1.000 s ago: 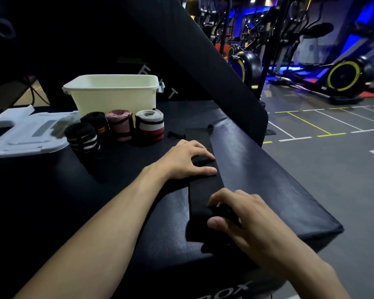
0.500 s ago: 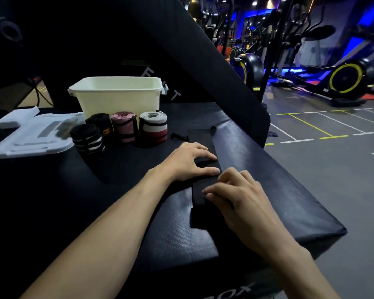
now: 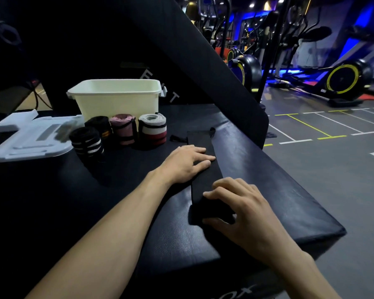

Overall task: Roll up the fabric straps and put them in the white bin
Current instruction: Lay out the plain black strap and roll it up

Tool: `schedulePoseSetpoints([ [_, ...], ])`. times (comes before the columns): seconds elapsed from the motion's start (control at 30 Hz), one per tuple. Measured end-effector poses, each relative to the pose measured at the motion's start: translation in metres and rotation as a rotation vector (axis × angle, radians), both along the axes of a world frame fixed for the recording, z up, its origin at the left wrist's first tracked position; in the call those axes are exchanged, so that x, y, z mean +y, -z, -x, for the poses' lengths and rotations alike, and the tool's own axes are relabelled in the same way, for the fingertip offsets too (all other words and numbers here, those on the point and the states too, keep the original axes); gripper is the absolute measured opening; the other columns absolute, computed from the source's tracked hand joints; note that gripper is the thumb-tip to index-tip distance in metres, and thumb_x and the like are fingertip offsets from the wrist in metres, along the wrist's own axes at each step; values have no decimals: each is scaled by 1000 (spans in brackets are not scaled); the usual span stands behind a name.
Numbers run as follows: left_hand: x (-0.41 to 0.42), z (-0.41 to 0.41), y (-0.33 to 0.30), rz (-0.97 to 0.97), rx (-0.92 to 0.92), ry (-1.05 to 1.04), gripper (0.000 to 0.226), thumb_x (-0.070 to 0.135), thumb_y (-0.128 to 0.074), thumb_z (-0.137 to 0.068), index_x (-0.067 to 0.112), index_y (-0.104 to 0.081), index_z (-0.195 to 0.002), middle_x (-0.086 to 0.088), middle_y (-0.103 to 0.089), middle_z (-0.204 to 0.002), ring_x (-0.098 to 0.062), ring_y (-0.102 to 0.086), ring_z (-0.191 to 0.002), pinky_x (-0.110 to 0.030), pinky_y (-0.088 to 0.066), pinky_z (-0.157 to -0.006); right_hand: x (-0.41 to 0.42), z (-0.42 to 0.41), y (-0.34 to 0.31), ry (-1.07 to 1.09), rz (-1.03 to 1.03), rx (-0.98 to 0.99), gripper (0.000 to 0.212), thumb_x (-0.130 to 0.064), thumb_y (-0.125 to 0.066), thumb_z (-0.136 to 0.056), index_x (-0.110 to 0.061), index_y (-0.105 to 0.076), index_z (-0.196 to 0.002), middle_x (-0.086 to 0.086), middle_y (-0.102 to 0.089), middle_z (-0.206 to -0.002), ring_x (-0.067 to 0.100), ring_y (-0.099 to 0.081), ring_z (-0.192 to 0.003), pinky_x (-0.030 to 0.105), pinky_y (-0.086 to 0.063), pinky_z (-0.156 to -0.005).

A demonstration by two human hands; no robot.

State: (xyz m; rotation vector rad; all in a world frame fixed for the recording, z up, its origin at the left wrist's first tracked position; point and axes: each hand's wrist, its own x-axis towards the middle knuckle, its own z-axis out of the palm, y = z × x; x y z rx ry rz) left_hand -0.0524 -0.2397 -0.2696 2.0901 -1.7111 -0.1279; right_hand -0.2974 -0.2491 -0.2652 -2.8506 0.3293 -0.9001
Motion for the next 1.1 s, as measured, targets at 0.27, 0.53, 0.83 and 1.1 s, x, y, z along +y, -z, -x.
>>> schedulePoseSetpoints([
  [0.27,5,-6,-3,45,47,33,36,59,-61,-94,48,-68,-127,11,-57,-146,-17,-43,-139,-40,-32,-119,2,-2,-14,23,11,112,41,-54,-53,-86,-34,-67,-118,-19,-65,-108,11,-63,-93,33,-50,-77],
  [0.53,9,-12,-7,62,121,112,47,79,-73,-67,56,-71,-108,25,-56,-118,-9,-43,-122,-42,-38,-113,14,2,-31,23,-142,319,34,-64,-38,-91,-41,-50,-113,-22,-61,-108,0,-53,-105,34,-35,-94],
  [0.83,8,-10,-2,97,96,70,59,91,-60,-62,57,-69,-110,25,-57,-118,-9,-44,-119,-44,-40,-111,17,-21,-23,244,-33,324,48,-51,-20,-96,-32,-63,-104,-12,-48,-111,20,-42,-101,35,-32,-73],
  [1.1,11,-7,-5,62,89,17,62,82,-60,-71,50,-69,-123,24,-56,-127,-7,-35,-120,-43,-33,-116,16,-34,-23,328,-32,64,17,-39,-54,-98,-34,-65,-109,-10,-60,-101,21,-55,-92,36,-35,-71],
])
